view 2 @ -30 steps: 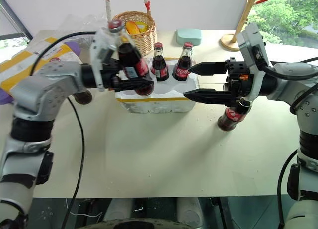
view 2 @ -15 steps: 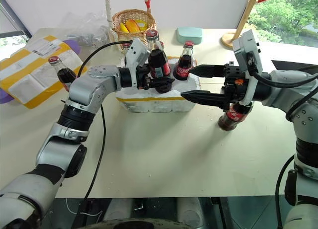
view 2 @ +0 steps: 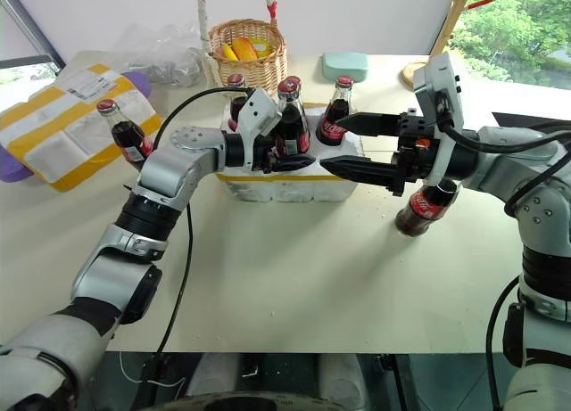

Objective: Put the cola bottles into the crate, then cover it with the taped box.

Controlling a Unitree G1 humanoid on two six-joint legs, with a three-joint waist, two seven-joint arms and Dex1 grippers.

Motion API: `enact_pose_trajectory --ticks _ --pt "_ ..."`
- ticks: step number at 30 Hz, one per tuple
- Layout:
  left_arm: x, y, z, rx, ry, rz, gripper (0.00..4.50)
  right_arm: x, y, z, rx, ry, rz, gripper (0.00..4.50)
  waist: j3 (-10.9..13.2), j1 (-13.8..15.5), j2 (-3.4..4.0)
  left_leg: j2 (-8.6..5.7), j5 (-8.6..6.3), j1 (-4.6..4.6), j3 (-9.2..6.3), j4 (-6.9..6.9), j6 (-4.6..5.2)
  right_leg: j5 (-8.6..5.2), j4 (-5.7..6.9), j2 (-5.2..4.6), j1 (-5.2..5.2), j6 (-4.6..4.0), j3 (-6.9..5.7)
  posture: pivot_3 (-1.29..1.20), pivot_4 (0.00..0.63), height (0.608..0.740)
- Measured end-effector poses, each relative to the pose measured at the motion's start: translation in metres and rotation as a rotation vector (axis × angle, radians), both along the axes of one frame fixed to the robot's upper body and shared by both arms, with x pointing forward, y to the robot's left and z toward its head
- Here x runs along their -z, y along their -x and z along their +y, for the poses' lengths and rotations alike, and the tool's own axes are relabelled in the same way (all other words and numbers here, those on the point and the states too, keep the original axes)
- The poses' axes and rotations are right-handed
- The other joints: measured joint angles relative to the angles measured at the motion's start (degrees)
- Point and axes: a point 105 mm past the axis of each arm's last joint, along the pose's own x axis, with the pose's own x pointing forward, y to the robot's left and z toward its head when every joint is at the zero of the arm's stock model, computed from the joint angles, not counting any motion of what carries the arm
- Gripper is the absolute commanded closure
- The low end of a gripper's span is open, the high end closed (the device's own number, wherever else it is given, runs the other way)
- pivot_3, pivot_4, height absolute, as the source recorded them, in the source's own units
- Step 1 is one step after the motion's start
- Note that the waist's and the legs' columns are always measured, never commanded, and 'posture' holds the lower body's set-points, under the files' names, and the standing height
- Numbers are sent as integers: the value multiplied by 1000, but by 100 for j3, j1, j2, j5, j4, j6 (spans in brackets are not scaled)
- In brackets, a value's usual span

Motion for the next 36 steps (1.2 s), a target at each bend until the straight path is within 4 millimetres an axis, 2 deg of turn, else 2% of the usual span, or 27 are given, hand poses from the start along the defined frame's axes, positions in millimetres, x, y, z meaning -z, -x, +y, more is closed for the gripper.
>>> enact_pose_trajectory --ticks 1,3,10,14,18,23,26,29,34,36 --pt "1 -1 -2 -1 3 0 605 0 0 0 1 0 0 0 -2 22 0 -1 0 2 0 2 1 0 0 -1 4 -1 0 0 150 740" --pt "2 -1 -3 -4 7 -2 24 -1 0 0 2 0 -3 0 -3 36 -2 -5 -2 3 -5 4 4 0 -2 -6 9 -3 -1 0 150 740" --pt "-1 3 3 -13 16 -9 24 9 -7 -5 50 74 -16 0 -4 21 0 -8 -4 -1 -39 4 6 1 0 -9 9 -1 -15 0 150 740" --pt "-2 11 15 -28 13 -9 24 10 -11 -11 73 91 -12 0 -4 -27 0 -5 -3 -1 -45 3 6 1 1 -5 8 0 -18 0 150 740" --pt "-3 21 46 -81 22 32 24 11 -14 -14 80 95 -6 0 -2 -93 2 -1 -2 -9 -60 2 4 1 3 0 4 0 -27 0 150 740" --pt "-30 60 96 -125 33 -11 24 15 -17 -17 79 122 -14 0 -2 -134 3 2 -1 -7 -64 -1 2 0 4 0 5 1 -30 0 150 740" --pt "-28 79 124 -205 3 -9 24 17 -21 -19 83 129 -12 0 -1 -123 3 1 1 -6 -65 0 -1 0 2 -2 9 0 -33 0 150 740" --pt "-17 91 153 -339 -5 28 24 18 -26 -22 95 133 -10 0 -1 -101 2 -2 1 -7 -67 0 -1 -1 0 -9 13 0 -41 0 150 740" --pt "-18 96 215 -680 80 6 24 17 -33 -25 108 132 -5 0 0 -107 1 -4 1 -7 -74 0 -2 -1 -1 -14 17 -1 -52 0 150 740" --pt "-16 98 233 -784 125 2 24 18 -36 -27 116 129 1 0 0 -105 1 -4 1 -7 -75 0 -2 -1 0 -14 17 -1 -54 0 150 740"
